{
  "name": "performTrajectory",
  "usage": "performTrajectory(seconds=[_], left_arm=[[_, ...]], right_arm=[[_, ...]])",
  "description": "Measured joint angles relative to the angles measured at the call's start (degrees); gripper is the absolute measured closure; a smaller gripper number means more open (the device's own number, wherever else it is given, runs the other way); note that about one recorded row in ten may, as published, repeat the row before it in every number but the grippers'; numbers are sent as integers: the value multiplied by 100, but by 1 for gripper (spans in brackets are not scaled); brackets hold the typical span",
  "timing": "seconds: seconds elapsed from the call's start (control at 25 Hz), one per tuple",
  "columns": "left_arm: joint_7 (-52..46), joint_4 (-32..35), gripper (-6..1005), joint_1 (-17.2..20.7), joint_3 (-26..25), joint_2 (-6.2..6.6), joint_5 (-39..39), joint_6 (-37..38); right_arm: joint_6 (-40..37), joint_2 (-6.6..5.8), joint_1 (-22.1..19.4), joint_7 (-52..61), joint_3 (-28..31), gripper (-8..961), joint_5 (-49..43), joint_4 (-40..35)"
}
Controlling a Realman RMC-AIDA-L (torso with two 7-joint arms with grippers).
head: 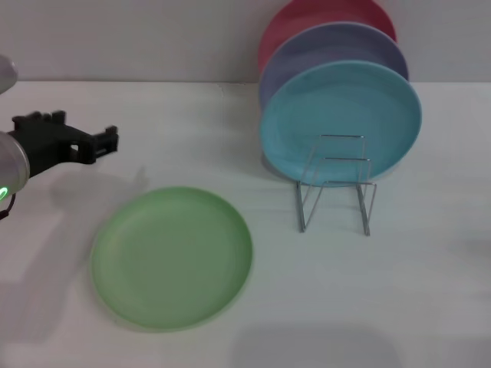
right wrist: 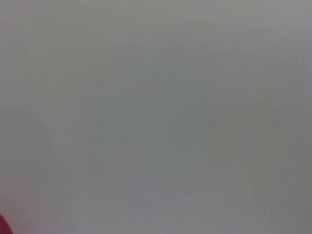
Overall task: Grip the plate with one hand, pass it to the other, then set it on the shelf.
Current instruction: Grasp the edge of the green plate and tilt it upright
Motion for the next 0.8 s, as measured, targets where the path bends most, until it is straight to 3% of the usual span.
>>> performTrajectory(seconds=[0.08, 0.16, 0.28, 0.8], left_arm=[[709, 30, 207, -172, -553, -245, -506, -773], [1207, 0, 206, -310, -961, -367, -914, -1281], [1463, -73, 207, -397, -1132, -368, -1232, -1620], [1436, -840, 209, -709, -1331, -370, -1087, -2489]], right_arm=[[-42, 0, 8, 0, 1, 120, 0, 0], [-61, 0, 15, 0, -3, 120, 0, -3], [-79, 0, 23, 0, 1, 120, 0, -10], [-146, 0, 34, -1, -2, 120, 2, -13]])
